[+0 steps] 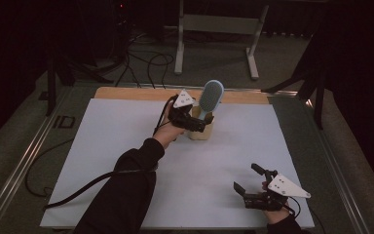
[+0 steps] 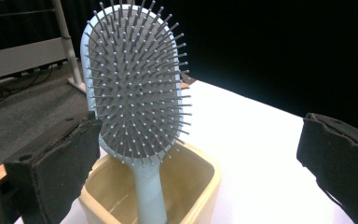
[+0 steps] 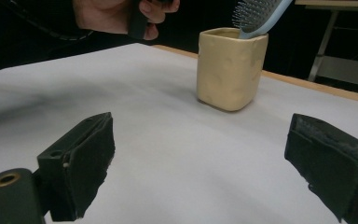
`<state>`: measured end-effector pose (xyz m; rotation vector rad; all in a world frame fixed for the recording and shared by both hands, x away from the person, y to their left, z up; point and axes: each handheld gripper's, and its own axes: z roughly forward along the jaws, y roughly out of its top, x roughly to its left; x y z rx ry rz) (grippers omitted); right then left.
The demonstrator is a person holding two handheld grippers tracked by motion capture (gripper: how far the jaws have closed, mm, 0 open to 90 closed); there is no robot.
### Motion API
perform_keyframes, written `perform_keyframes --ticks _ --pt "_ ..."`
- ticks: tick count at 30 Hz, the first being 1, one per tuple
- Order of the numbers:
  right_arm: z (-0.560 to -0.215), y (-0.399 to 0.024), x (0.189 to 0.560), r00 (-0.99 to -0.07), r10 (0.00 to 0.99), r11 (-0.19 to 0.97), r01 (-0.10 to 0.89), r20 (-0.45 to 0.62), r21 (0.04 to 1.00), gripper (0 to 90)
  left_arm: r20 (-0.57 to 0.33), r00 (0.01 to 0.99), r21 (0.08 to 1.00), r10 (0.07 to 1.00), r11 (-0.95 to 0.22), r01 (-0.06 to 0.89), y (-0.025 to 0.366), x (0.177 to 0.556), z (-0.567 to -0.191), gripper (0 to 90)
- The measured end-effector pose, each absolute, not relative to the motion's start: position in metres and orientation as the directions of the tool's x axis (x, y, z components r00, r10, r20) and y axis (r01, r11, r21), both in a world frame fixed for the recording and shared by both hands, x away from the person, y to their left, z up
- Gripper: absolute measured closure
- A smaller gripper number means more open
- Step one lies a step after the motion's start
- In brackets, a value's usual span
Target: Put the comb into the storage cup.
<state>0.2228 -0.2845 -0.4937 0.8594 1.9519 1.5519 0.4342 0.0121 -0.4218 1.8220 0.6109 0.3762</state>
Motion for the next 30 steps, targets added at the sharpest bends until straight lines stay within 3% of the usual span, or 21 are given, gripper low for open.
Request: perform_keyframes --ticks 30 --pt "-0.494 -0.282 0.223 -0.677 0.736 0.157 0.168 -0.002 0.973 8.2 -0.019 0.858 0.926 0.514 -0.314 0.209 0.065 0.404 -0.412 0.0"
